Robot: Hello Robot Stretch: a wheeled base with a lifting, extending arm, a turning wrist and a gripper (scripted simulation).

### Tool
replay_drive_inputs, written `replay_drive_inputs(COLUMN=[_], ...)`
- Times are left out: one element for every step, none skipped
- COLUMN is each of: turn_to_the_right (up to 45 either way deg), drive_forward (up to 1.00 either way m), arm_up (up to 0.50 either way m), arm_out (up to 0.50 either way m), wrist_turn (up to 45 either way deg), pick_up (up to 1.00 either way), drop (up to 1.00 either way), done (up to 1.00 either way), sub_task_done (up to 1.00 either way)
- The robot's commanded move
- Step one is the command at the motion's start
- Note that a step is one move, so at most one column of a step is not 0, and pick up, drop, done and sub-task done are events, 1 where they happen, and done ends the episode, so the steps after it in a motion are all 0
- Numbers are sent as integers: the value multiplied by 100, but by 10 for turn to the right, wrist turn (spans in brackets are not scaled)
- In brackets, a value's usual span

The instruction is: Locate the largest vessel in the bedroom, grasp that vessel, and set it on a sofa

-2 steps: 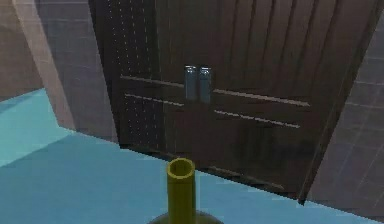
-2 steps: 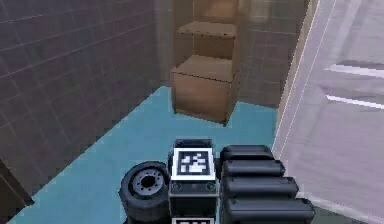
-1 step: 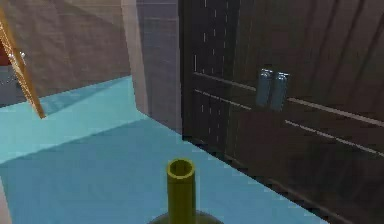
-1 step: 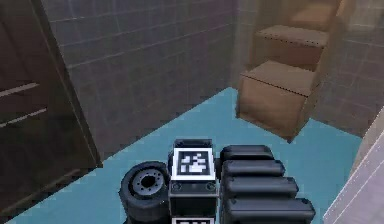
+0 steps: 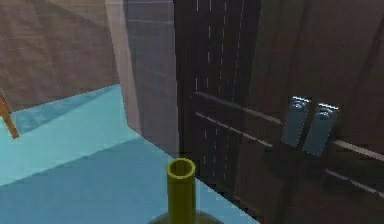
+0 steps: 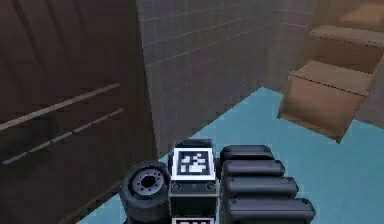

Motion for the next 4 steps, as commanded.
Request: replay_drive_inputs(turn_to_the_right=[-450,0,0,0], drive_forward=[0,40,100,100], arm_up=[0,0,0,0], arm_out=[0,0,0,0], wrist_turn=[0,0,0,0], pick_up=[0,0,0,0], drop=[0,0,0,0], done=[0,0,0,0], sub_task_done=[0,0,0,0])
